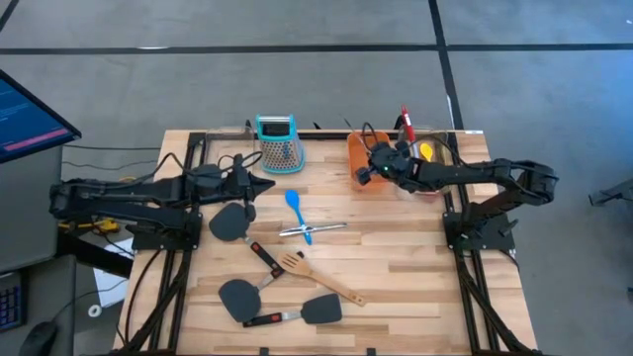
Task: Pick & Place Kitchen Items
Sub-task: Put the top silver kitchen knife into the orange bin
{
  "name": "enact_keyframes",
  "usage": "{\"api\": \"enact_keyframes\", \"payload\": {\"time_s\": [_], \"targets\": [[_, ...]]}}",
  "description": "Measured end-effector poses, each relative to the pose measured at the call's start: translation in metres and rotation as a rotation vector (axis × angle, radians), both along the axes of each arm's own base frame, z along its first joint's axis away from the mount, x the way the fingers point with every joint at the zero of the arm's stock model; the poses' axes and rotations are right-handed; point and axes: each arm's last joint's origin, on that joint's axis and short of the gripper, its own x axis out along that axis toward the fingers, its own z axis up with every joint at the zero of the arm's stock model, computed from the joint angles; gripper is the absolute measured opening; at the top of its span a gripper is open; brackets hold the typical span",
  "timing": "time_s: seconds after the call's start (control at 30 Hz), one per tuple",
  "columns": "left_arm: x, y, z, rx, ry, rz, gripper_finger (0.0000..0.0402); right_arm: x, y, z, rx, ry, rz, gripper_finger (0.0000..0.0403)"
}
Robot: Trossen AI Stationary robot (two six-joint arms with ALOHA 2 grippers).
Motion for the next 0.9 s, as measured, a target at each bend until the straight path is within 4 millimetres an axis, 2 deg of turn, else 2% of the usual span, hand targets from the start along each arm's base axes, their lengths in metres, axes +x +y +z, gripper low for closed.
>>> {"api": "enact_keyframes", "payload": {"time_s": [0.33, 0.9], "targets": [[0.0, 0.0, 0.001, 0.001, -0.006, 0.001, 0.0002, -0.008, -0.005, -0.011, 0.082, 0.064, -0.043, 0.0011], [0.0, 0.0, 0.001, 0.002, -0.013, 0.005, 0.0002, -0.015, -0.017, -0.016, 0.222, 0.027, -0.025, 0.0011]]}}
